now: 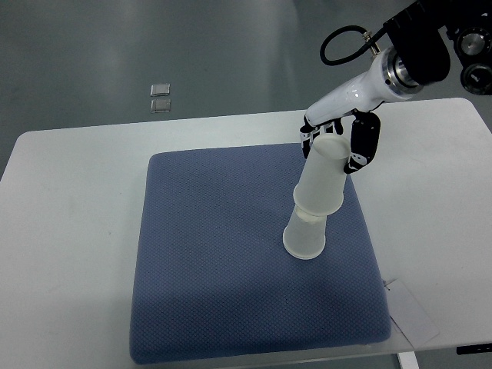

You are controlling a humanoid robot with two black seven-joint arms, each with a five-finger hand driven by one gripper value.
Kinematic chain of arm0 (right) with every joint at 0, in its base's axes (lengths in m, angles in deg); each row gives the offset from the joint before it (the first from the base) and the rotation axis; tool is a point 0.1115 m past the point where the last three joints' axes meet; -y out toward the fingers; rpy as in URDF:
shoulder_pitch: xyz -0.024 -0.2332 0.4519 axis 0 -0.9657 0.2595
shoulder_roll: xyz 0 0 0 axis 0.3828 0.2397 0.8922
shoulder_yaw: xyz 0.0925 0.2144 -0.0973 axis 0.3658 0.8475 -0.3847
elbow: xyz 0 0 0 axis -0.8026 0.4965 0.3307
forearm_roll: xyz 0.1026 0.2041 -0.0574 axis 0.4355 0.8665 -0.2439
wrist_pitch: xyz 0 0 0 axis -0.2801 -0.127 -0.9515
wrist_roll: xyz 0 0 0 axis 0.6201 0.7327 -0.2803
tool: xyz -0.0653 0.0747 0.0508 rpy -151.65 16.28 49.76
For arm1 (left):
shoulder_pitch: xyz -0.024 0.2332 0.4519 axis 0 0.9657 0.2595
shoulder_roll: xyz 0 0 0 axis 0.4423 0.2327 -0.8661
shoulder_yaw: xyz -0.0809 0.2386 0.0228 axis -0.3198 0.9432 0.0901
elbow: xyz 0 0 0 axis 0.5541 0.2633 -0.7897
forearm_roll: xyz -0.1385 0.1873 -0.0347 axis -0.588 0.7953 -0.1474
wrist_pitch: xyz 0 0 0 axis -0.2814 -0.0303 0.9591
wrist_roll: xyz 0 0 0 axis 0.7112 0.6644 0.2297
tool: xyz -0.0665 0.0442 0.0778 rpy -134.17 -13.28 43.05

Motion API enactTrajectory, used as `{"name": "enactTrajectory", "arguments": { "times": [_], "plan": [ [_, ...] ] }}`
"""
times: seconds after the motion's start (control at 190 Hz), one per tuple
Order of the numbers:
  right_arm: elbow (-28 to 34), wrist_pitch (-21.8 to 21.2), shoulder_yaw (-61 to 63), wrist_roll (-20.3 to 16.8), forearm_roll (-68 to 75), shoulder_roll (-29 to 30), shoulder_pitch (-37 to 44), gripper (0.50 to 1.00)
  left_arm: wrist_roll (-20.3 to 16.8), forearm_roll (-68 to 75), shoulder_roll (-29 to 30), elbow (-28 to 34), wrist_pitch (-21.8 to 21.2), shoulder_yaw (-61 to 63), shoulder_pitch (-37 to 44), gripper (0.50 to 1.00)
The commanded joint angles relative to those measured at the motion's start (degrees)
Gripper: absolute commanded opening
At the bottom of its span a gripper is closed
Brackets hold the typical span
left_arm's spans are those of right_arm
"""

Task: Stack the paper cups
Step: 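Lower the held cup onto the upside-down cup with the right hand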

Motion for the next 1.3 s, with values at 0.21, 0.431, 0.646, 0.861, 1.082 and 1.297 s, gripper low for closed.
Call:
{"name": "enactTrajectory", "arguments": {
  "times": [0.21, 0.431, 0.646, 0.861, 1.082, 1.297],
  "plan": [
    [0.00, 1.50, -0.27, -0.99, 0.18, 0.53, -0.54, 0.690, -0.01, 0.00, 0.00, 0.00, 0.00, 0.00, -0.06, 1.000],
    [0.00, 2.29, -0.27, -1.78, 0.53, 1.06, -1.33, 0.690, -0.01, 0.00, 0.00, 0.00, 0.00, 0.00, -0.06, 1.000],
    [0.00, 2.56, -0.27, -1.78, 0.88, 1.15, -2.03, 0.690, -0.01, 0.00, 0.00, 0.00, 0.00, 0.00, -0.06, 1.000],
    [0.09, 2.47, 0.08, -1.78, 2.90, 1.23, -2.03, 0.693, -0.01, 0.00, 0.00, 0.00, 0.00, 0.00, 0.03, 1.000],
    [0.17, 3.08, 0.34, -1.78, 4.04, 1.59, -2.38, 0.690, -0.01, 0.00, 0.00, 0.00, 0.00, 0.00, 0.03, 1.000],
    [0.17, 4.40, 0.25, -1.78, 4.13, 2.03, -3.61, 0.690, -0.01, 0.00, 0.00, 0.00, 0.00, 0.00, 0.03, 1.000]
  ]
}}
